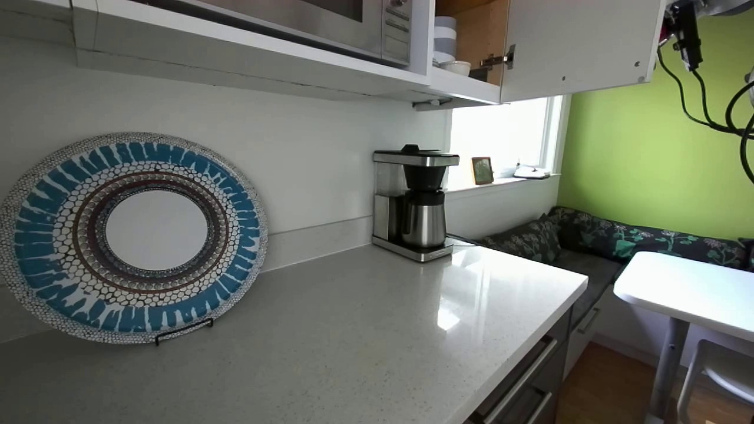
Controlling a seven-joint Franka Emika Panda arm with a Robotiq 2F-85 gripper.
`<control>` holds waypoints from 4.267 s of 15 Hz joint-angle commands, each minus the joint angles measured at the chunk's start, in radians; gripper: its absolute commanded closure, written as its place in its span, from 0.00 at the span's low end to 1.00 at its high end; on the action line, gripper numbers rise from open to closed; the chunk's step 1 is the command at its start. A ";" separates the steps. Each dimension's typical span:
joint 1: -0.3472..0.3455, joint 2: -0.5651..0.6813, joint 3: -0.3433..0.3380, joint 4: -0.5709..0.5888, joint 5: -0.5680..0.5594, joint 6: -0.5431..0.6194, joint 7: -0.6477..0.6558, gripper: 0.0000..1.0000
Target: Open the right cabinet door
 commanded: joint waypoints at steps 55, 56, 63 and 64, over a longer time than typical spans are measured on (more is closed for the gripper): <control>-0.224 -0.716 0.254 -0.594 -0.567 0.099 -0.129 0.00; -0.133 -0.741 0.201 -0.607 -0.607 0.117 -0.100 0.00; -0.023 -0.889 0.192 -0.737 -0.759 0.233 0.046 0.00; -0.009 -0.906 0.193 -0.751 -0.776 0.249 0.067 0.00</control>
